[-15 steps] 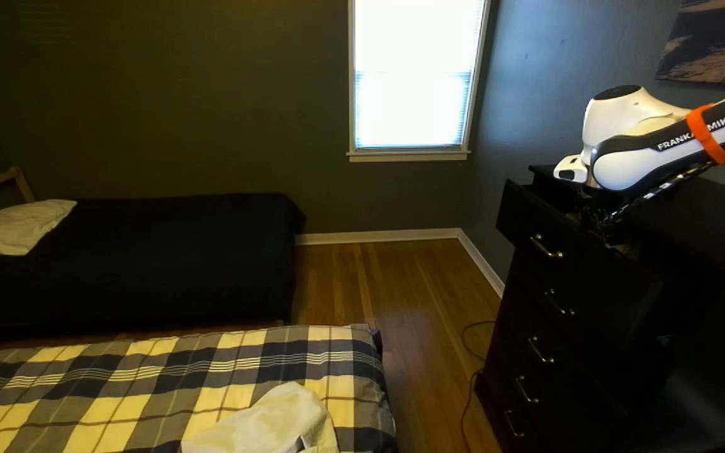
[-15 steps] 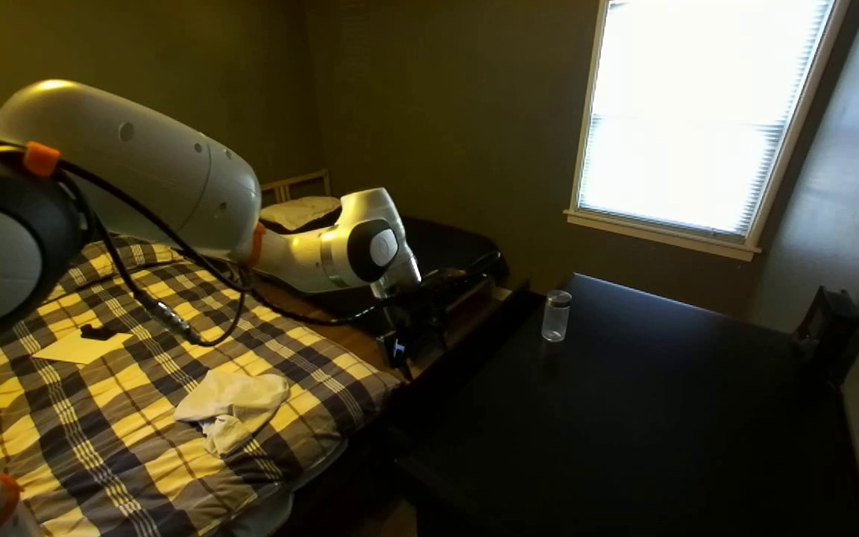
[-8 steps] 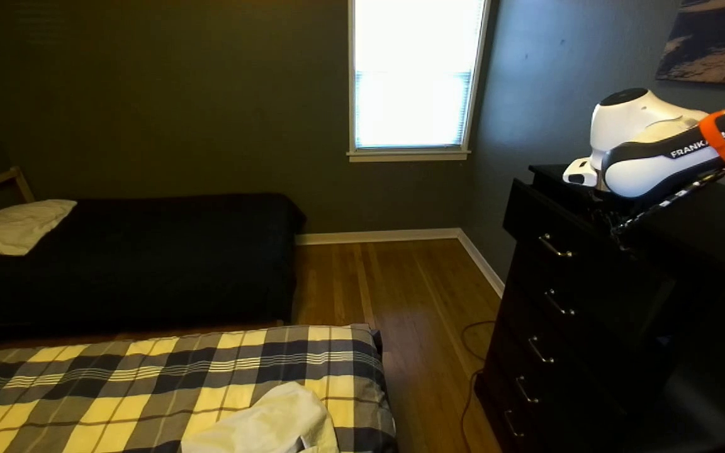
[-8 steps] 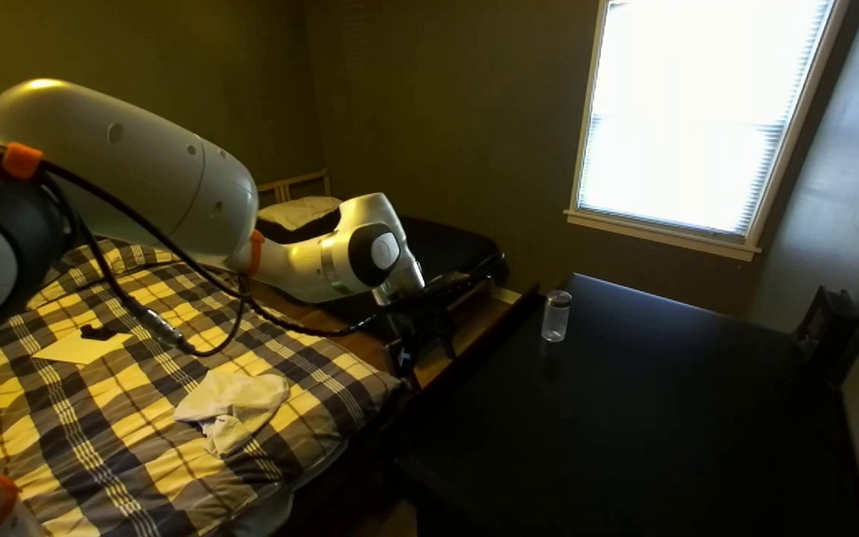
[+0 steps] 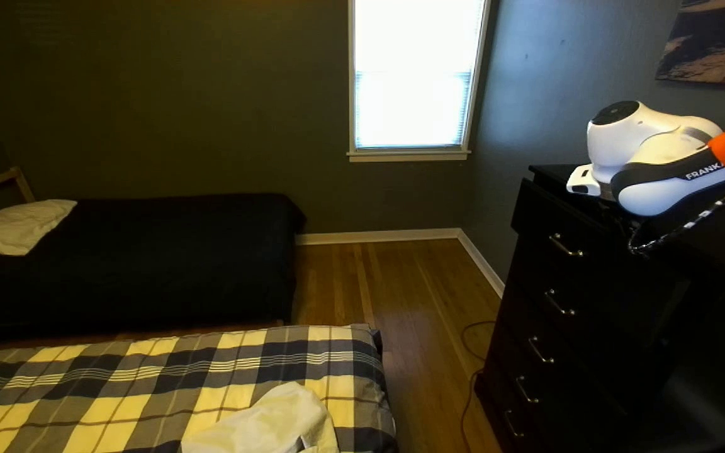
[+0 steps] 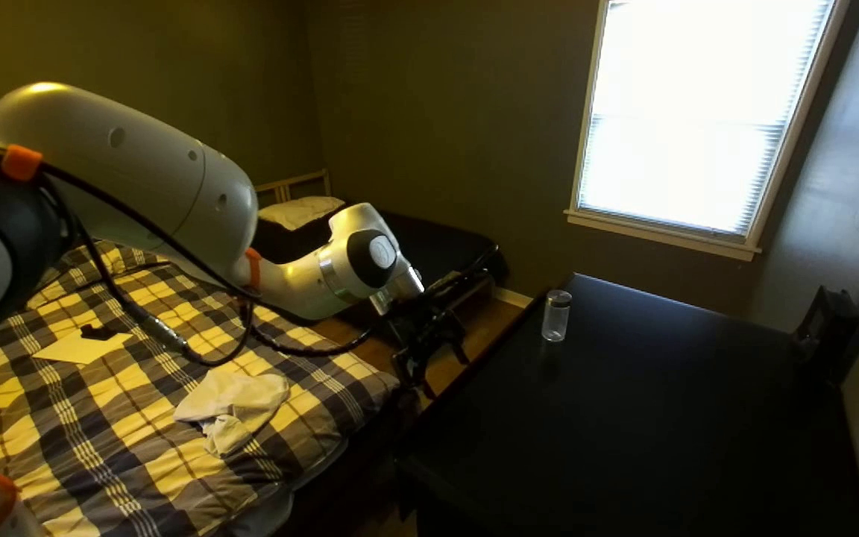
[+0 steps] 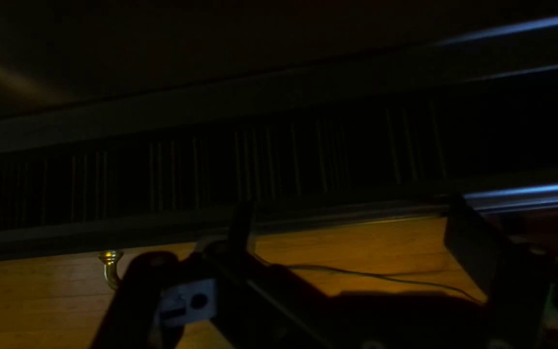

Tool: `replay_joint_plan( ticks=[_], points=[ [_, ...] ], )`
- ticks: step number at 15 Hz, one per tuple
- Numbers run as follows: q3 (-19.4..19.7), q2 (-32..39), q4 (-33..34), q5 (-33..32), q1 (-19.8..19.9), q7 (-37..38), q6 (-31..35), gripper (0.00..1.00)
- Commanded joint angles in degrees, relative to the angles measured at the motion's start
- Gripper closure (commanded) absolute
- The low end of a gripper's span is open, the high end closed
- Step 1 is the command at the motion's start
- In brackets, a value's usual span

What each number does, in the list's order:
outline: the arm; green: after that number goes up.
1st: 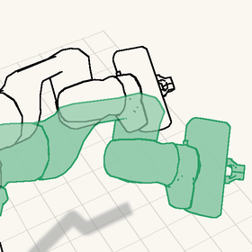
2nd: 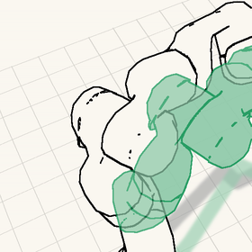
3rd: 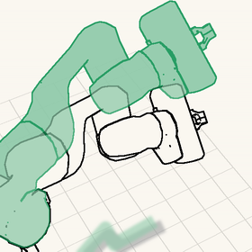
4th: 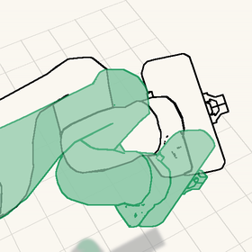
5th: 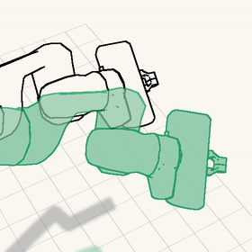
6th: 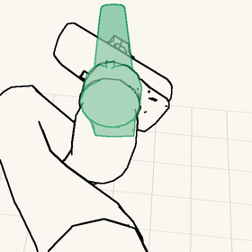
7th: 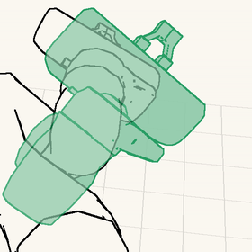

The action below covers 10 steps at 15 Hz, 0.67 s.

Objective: Close the top drawer

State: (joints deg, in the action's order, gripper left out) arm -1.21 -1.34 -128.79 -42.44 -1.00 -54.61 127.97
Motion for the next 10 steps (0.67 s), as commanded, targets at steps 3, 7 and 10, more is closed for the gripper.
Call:
replay_joint_plan(
  ticks=[3, 7, 10],
  points=[
    [0.29, -1.44, -2.67, -8.23, 0.38, 4.98, -0.87, 0.00],
    [0.04, -1.10, -2.79, -9.58, 0.08, 5.21, -0.82, 0.00],
    [-1.30, -0.93, -3.03, -2.09, -1.51, 1.20, -0.64, 0.00]
  ],
)
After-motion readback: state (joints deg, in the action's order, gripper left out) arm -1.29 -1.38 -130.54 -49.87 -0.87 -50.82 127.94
